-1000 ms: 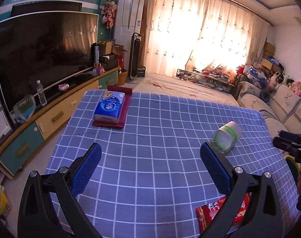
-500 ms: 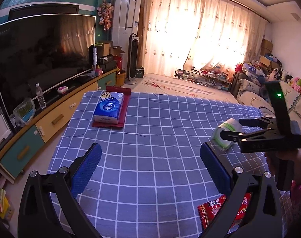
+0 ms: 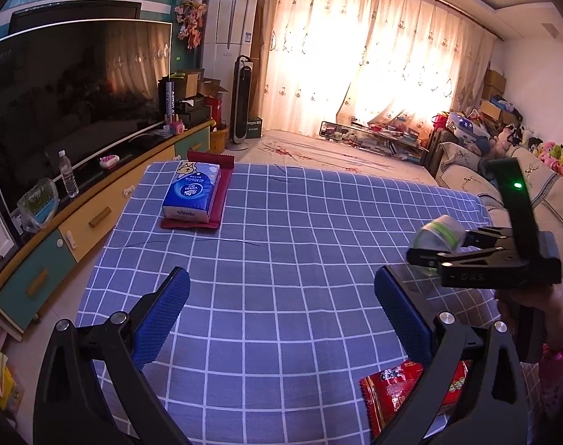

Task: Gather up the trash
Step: 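Carry the container over the bin and open the right tool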

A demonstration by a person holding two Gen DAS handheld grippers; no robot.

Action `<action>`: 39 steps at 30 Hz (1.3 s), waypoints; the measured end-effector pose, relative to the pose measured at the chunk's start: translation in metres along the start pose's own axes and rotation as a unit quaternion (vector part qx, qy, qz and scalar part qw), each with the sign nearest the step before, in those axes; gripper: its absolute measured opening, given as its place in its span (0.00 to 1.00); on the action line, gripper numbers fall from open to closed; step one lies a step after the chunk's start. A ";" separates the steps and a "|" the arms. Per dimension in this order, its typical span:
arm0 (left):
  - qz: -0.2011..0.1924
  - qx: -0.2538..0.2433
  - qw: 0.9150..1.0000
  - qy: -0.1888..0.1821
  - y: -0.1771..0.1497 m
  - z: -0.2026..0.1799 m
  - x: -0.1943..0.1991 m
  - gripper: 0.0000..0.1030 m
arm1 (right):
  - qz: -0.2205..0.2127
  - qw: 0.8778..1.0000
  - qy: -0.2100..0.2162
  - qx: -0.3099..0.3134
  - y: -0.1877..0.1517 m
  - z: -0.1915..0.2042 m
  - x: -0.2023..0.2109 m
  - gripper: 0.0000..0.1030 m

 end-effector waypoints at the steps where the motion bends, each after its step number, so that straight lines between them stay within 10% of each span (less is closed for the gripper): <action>1: 0.000 -0.001 1.000 -0.001 0.000 0.000 0.000 0.95 | -0.004 1.000 0.000 -0.002 -0.003 -0.002 0.008 0.65; 12: -0.005 -0.022 1.000 -0.004 -0.002 -0.013 0.003 0.95 | -0.031 0.994 -0.067 -0.085 -0.087 -0.082 0.120 0.65; 21: -0.006 -0.044 0.999 -0.011 -0.007 -0.028 0.003 0.95 | -0.029 0.950 -0.184 -0.251 -0.203 -0.209 0.188 0.65; 31: 0.001 -0.078 0.997 -0.022 -0.015 -0.048 0.001 0.95 | 0.019 0.913 -0.243 -0.327 -0.289 -0.290 0.190 0.65; 39: 0.006 -0.081 0.996 -0.025 -0.017 -0.049 -0.001 0.95 | 0.019 0.900 -0.267 -0.344 -0.291 -0.307 0.174 0.73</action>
Point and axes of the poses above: each gripper's, at about its wrist camera, not at the fingertips, and x roughly against the way its jaws point, z to its left, y to its top, the point moved 6 cm from there along -x, roughly the way its jaws point, and after that the axes turned 4 degrees about -y, right-handed, at the moved point
